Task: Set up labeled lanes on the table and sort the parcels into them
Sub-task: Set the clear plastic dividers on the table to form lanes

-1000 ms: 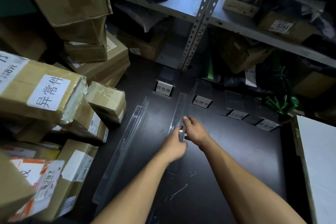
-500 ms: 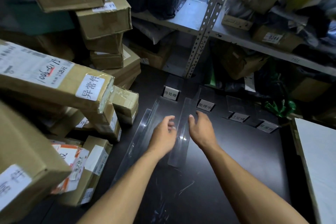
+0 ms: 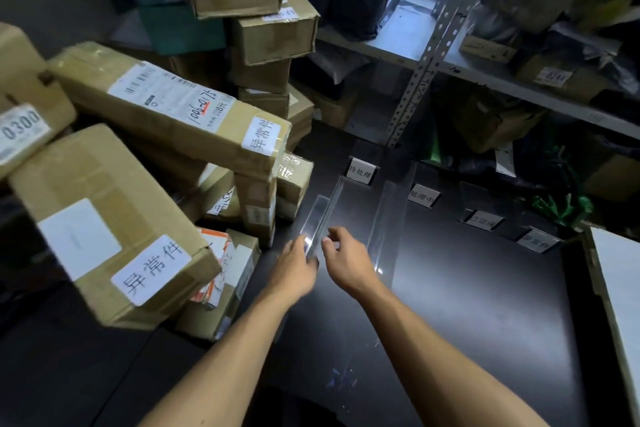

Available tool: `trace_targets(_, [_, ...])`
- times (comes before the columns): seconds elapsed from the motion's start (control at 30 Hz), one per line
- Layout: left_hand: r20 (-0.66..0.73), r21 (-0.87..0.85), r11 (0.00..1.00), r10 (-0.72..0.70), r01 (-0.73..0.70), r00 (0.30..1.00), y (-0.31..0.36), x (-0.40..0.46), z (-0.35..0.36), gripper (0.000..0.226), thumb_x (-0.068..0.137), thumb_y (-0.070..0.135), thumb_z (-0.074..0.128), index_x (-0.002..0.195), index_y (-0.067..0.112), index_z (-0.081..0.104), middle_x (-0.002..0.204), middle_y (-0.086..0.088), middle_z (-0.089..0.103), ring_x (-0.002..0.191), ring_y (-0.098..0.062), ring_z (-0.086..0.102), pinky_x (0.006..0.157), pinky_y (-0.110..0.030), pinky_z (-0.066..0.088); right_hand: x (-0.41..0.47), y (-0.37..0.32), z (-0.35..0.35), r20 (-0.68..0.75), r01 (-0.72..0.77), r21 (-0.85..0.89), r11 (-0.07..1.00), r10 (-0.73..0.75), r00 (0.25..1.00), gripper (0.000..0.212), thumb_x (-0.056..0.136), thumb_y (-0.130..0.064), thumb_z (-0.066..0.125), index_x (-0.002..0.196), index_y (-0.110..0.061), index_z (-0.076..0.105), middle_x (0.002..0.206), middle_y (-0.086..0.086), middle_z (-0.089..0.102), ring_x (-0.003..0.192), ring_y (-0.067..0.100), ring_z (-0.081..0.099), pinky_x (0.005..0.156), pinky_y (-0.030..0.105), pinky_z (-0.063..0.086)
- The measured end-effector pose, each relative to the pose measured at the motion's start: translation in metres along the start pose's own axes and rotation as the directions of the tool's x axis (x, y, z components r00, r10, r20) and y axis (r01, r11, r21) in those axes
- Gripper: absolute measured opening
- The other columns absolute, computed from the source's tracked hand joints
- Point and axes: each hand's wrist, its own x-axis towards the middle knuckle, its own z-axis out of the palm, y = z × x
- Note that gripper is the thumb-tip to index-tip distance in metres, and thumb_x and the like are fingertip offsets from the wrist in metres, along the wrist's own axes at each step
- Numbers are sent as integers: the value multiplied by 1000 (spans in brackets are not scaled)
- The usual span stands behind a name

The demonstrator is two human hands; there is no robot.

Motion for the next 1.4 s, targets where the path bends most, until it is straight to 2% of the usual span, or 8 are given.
trace_targets(0.17, [228, -101, 988, -95, 121, 969, -25, -10, 4, 63, 101, 30, 43, 155, 40, 13, 147, -12, 49, 101, -21, 56, 68, -26, 39, -12, -1, 30, 144, -136, 142, 981, 115, 983, 57, 101, -30, 44, 153, -14, 29, 151, 13, 44, 131, 29, 51, 109, 44, 41])
trace_targets(0.3, [228, -135, 987, -57, 89, 972, -31, -17, 3, 59, 100, 20, 43, 154, 34, 25, 151, -8, 45, 129, -24, 51, 94, -27, 40, -16, 0, 40, 156, -154, 129, 980, 133, 979, 59, 100, -32, 44, 155, -19, 26, 150, 11, 46, 131, 27, 51, 107, 44, 43])
trace_targets(0.73, [-32, -173, 985, 15, -20, 999, 1, -48, -33, 53, 104, 16, 34, 151, 38, 32, 143, -7, 53, 126, -24, 53, 93, -29, 42, -18, -1, 41, 206, -248, 261, 933, 197, 959, 57, 101, -28, 36, 156, -20, 23, 126, 11, 61, 112, 31, 62, 101, 50, 48])
trace_targets(0.9, [-98, -135, 982, 121, -134, 988, 28, -64, -46, 54, 102, 18, 36, 151, 40, 30, 143, -9, 53, 127, -29, 52, 101, -38, 44, -25, -5, 25, 50, -157, 187, 970, 150, 987, 51, 103, -27, 34, 153, -14, 32, 157, 8, 36, 143, 23, 35, 116, 32, 27])
trace_targets(1.03, [-125, -141, 967, 194, -211, 973, 42, -77, -43, 53, 103, 19, 37, 151, 41, 30, 143, -9, 54, 128, -28, 52, 98, -35, 44, -33, -18, 0, -198, -15, 370, 929, 95, 976, 50, 103, -43, 36, 149, -23, 39, 150, 3, 46, 134, 20, 47, 109, 37, 40])
trace_targets(1.13, [-84, -166, 972, 156, -169, 984, 52, -79, -26, 53, 103, 22, 37, 149, 47, 29, 141, -5, 56, 115, -22, 59, 86, -32, 50, -37, -21, -22, -182, -5, 527, 850, 119, 976, 52, 100, -50, 41, 147, -28, 39, 139, -5, 50, 121, 16, 54, 83, 40, 59])
trace_targets(1.23, [20, -246, 964, 107, -99, 994, 55, -80, -2, 51, 103, 25, 35, 147, 49, 29, 140, 1, 55, 92, -6, 55, 65, -19, 41, -48, -13, -33, -113, -72, 610, 789, 177, 978, 50, 96, -31, 50, 145, -26, 43, 131, -3, 54, 118, 14, 56, 76, 32, 57])
trace_targets(1.4, [214, -430, 903, 108, -5, 971, 45, -92, 35, 56, 98, 16, 35, 147, 44, 37, 144, 5, 52, 121, -15, 55, 101, -31, 43, -67, 18, -32, -47, -184, 503, 845, 239, 970, 46, 91, -20, 43, 136, -17, 54, 129, 8, 61, 120, 29, 57, 101, 52, 49])
